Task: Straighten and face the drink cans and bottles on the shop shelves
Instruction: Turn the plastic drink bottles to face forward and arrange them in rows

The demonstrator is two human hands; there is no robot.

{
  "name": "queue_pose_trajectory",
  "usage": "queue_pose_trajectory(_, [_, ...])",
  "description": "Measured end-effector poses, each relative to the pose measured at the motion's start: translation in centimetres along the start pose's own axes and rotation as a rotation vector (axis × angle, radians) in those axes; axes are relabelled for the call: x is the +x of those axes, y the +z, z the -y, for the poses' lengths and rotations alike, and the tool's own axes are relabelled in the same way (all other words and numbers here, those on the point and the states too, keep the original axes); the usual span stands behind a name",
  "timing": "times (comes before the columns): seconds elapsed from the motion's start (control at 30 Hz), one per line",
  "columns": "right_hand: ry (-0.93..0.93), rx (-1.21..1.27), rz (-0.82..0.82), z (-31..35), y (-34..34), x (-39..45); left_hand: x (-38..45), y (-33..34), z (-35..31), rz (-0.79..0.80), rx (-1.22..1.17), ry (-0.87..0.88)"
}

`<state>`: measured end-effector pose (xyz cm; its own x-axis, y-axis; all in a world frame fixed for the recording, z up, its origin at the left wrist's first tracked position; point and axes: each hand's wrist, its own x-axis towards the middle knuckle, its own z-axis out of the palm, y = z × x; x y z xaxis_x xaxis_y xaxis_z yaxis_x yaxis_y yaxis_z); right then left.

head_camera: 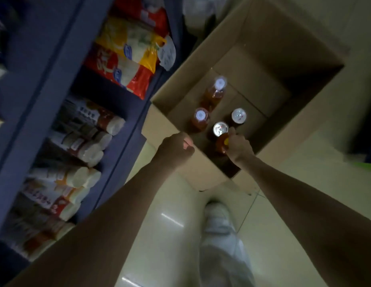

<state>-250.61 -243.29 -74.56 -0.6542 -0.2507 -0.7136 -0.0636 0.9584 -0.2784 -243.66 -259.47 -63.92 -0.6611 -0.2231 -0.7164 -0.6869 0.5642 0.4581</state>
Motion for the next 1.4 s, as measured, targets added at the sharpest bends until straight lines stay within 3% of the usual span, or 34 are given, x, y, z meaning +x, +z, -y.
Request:
queue_pose_trajectory(0.23, [0.013, -0.036, 0.153, -0.2, 1.5, 1.4, -0.7, 2.2, 1.9, -0.001, -0.043, -0.064])
queue_pose_trajectory(0.43, [-0.188, -0.07, 0.051, 6.0, -8.7, -5.1, -8.2, -3.7, -0.5, -0.152, -0.141, -0.006])
queue_pose_trajectory(0.6, [-0.435, -0.023, -0.068, 16.9, -19.2, -17.8, -20.1, -12.3, -3.4, -0.475, -0.159, 0.087])
queue_pose_trajectory(0.7, [-0.67, 0.109, -0.263, 24.2, -22.8, -30.9, -32.5, -17.1, -4.0, -0.76, -0.12, 0.094])
queue_pose_trajectory(0.77, [-0.831, 0.204, -0.3, 27.9, -22.7, -42.7, -44.2, -18.4, -2.9, -0.95, -0.139, 0.134])
queue_pose_trajectory(0.87, [-1.243, 0.274, -0.303, 31.6, -19.8, -61.9, -65.3, -18.6, 1.7, -1.243, -0.017, 0.196])
queue_pose_trajectory(0.97, [-1.59, 0.159, -0.245, 35.6, -16.5, -80.0, -85.8, -19.5, 7.7, -1.493, 0.111, 0.02])
queue_pose_trajectory(1.07, [-1.844, 0.119, -0.306, 41.7, -14.5, -95.6, -102.8, -21.8, 12.9, -1.727, 0.047, -0.252])
queue_pose_trajectory(1.23, [-2.189, -0.001, -0.463, 50.2, -10.8, -114.1, -121.2, -21.7, 20.6, -1.883, 0.125, -0.5])
queue_pose_trajectory(1.3, [-2.22, -0.062, -0.521, 53.2, -9.0, -118.6, -126.5, -21.2, 23.8, -1.942, 0.129, -0.572])
queue_pose_trajectory(1.4, [-2.255, -0.097, -0.618, 58.4, -5.7, -123.8, -132.6, -21.4, 29.5, -2.049, 0.133, -0.538])
